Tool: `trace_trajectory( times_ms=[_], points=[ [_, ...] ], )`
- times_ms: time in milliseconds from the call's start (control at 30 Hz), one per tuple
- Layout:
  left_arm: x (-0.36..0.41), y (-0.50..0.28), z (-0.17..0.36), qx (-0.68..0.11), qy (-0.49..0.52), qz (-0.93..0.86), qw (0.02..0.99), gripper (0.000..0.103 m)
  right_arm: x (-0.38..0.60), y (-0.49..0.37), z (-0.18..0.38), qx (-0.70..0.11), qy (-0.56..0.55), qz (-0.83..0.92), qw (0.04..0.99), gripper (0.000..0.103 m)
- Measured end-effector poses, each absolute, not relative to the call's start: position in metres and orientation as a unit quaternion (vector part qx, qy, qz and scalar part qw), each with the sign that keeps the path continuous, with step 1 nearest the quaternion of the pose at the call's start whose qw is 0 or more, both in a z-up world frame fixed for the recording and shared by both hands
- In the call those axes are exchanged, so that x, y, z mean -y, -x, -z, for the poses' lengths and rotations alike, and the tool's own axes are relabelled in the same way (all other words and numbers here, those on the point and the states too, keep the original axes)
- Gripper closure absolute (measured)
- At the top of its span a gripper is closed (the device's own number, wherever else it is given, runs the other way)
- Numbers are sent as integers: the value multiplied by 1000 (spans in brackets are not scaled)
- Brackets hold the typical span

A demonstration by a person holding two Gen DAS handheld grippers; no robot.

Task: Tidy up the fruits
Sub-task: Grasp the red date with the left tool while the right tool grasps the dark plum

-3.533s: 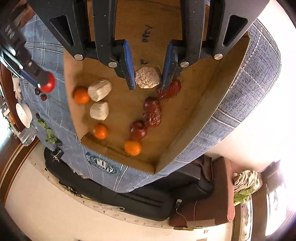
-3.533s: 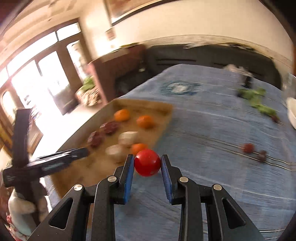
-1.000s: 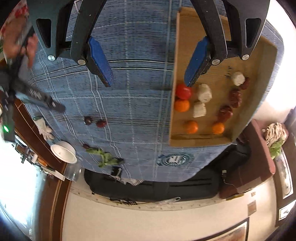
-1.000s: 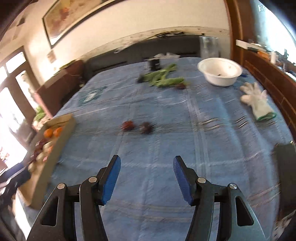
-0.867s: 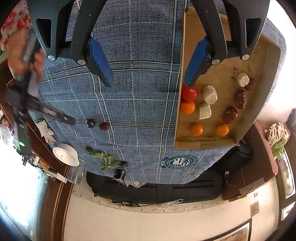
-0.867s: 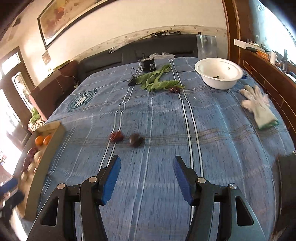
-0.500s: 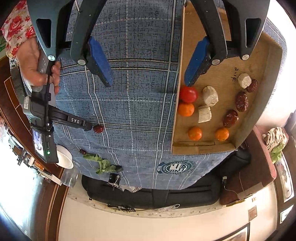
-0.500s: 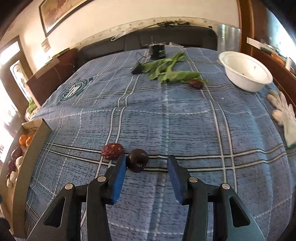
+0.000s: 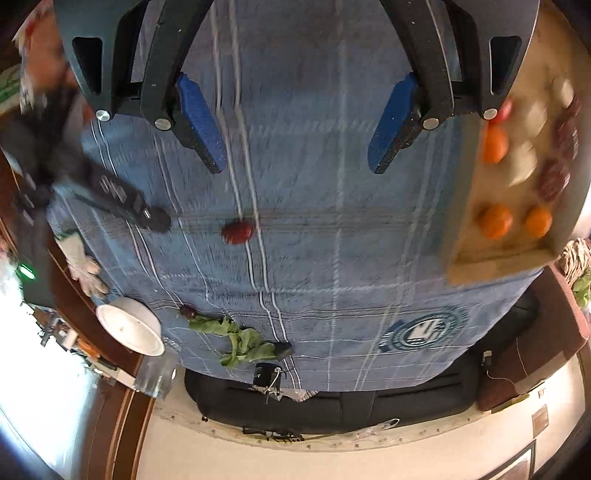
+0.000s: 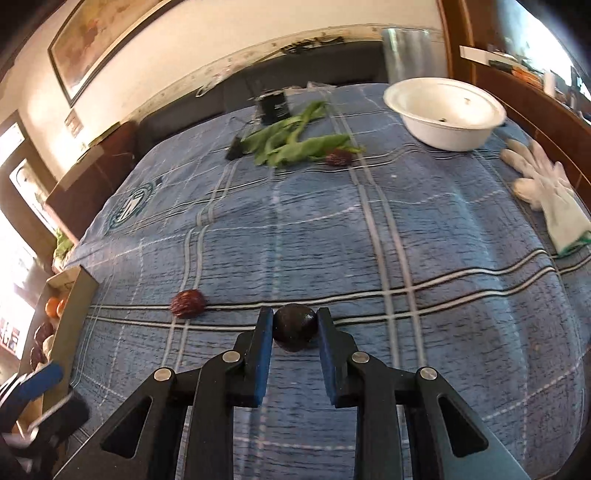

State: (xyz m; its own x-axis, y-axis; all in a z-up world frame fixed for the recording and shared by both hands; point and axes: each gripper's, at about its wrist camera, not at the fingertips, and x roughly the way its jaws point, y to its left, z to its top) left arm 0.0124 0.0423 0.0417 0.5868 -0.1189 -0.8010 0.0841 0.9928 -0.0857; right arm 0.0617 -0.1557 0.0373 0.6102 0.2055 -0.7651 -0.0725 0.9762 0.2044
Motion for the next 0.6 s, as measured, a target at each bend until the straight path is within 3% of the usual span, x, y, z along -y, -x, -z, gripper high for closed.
trace_trajectory(
  times_ms=[200,300,367,600],
  points=[
    [-16,-62,-25,-445,-2,69,893,25,152,-65,-38,-434,-55,-82,896,78],
    [-16,-75,-15,-450,11,84,889,41,153,-67,-37,-436,-58,-85,894,78],
    [-19,-77,-11,-451,32,105,886,44,154,-68,-37,-437,-58,-85,894,78],
    [-6,-72,-9,-436,-11,127,891,45,148,-68,-36,-433,-44,-78,897,77]
  ],
)
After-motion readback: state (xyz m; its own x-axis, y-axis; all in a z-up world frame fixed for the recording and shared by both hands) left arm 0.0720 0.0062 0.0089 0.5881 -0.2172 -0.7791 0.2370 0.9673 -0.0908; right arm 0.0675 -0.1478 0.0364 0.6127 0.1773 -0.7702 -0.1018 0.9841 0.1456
